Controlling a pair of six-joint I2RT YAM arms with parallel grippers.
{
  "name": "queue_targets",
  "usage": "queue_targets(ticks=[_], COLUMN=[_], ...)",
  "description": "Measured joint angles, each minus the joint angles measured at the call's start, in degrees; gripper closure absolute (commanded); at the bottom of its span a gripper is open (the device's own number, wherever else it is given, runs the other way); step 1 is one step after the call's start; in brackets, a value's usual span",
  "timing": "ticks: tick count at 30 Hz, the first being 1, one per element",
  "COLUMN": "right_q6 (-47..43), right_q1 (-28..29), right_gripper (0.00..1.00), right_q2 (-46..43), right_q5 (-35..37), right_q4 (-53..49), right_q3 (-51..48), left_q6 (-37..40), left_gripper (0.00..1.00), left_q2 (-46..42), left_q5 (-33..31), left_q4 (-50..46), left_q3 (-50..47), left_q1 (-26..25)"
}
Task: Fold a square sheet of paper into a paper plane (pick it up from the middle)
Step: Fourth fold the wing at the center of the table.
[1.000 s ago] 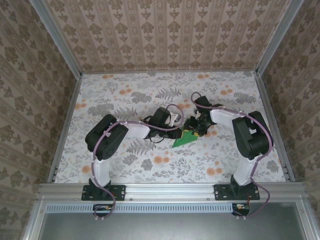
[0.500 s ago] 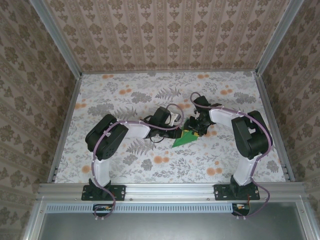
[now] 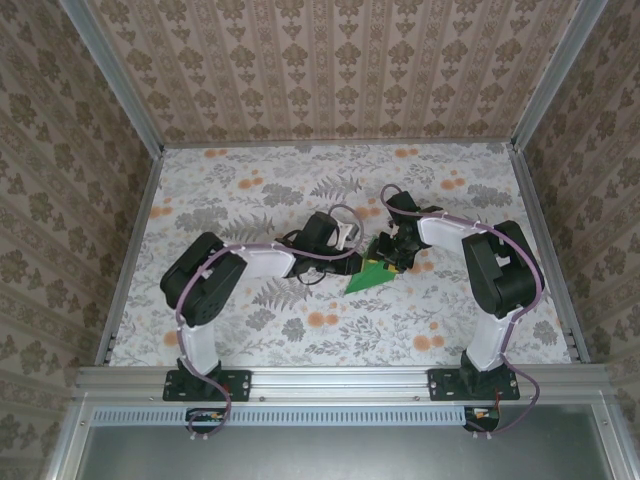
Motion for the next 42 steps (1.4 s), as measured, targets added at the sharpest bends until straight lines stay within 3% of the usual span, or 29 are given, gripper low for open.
queue_targets(ticks=[12, 42], right_q6=[0.2, 1.3], right_q1=[0.0, 0.0], right_gripper=[0.52, 0.54], right_q2=[0.0, 0.2], right_q5=[0.3, 0.8], right_q4=[-0.1, -0.2], right_q3=[0.0, -0.1], left_q6=[-3.6, -4.3], left_gripper=[0.90, 0.94], left_q2=[-2.2, 0.9], left_q5=[-0.7, -2.0], left_q4=[0.2, 0.1], left_q3=[-2.8, -2.8], left_q1=[-2.8, -2.7])
